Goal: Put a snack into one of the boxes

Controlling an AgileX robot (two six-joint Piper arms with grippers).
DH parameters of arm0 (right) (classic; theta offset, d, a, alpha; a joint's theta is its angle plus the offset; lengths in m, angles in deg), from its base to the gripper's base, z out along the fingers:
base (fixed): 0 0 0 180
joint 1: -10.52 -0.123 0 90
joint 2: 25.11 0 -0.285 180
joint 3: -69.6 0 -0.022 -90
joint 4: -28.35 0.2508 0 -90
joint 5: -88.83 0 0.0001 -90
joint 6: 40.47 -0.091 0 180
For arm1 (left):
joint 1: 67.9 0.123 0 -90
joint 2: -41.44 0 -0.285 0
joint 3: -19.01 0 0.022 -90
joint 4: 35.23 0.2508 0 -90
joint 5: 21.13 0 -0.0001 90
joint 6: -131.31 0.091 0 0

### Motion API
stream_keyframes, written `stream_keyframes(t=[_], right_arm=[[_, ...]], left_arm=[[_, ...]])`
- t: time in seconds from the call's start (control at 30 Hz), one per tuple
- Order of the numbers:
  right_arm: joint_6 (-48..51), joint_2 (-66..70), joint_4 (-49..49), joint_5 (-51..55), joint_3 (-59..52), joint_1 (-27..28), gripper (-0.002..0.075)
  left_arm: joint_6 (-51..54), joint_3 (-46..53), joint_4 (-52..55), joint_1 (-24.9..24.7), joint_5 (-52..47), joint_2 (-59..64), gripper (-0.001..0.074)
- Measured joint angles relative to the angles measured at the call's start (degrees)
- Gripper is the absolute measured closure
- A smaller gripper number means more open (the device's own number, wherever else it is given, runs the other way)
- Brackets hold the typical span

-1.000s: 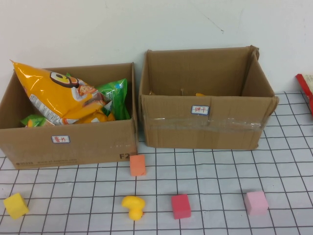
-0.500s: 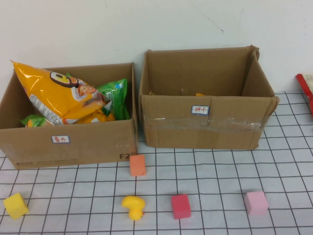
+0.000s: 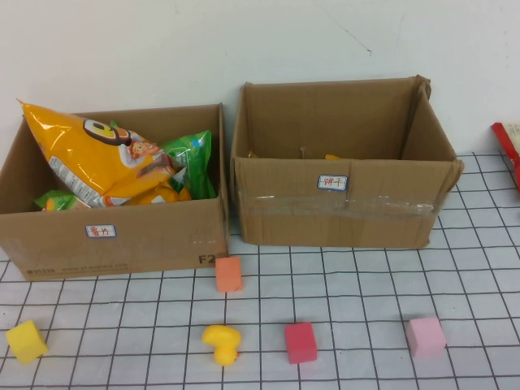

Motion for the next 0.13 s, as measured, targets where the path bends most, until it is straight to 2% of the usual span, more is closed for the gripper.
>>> stream_keyframes(t=[0.13], right_arm=[[0.0,0.0,0.0,0.0,0.0,0.0,0.0727]], left_arm=[[0.0,0.0,0.0,0.0,0.0,0.0,0.0738]])
